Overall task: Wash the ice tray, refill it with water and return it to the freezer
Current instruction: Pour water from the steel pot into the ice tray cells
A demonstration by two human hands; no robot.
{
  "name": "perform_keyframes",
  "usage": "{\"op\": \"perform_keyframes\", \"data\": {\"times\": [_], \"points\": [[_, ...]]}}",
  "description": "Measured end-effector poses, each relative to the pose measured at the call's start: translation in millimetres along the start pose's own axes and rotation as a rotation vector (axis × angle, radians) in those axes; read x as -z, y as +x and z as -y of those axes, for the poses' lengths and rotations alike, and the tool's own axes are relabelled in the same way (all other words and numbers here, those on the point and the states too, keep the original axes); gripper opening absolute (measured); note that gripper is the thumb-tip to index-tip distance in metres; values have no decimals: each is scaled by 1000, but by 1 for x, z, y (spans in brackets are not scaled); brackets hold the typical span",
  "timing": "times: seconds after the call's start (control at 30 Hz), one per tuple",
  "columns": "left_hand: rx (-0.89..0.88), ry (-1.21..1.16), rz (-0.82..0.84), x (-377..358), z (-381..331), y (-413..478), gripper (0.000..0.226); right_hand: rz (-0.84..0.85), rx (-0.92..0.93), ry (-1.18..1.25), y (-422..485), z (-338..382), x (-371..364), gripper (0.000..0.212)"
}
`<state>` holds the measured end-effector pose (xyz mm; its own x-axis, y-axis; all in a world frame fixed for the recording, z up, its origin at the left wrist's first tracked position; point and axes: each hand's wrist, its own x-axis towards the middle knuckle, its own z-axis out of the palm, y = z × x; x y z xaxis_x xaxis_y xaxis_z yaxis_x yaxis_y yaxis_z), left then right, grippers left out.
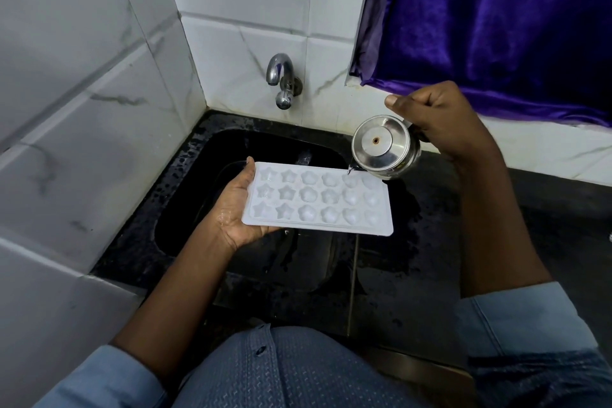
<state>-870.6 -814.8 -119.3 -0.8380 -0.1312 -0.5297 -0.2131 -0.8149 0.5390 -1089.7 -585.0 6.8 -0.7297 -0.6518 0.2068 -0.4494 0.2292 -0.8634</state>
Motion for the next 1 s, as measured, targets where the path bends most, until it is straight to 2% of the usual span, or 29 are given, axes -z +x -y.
{"op": "perform_keyframes", "data": {"times": [0.33,1.0], "points": [[-4,-12,-21,3,-2,1,75,9,-30,-33,-2,-2,9,61],[11,-17,10,14,-5,13,79,-27,28,-49,9,-3,16,71]]}}
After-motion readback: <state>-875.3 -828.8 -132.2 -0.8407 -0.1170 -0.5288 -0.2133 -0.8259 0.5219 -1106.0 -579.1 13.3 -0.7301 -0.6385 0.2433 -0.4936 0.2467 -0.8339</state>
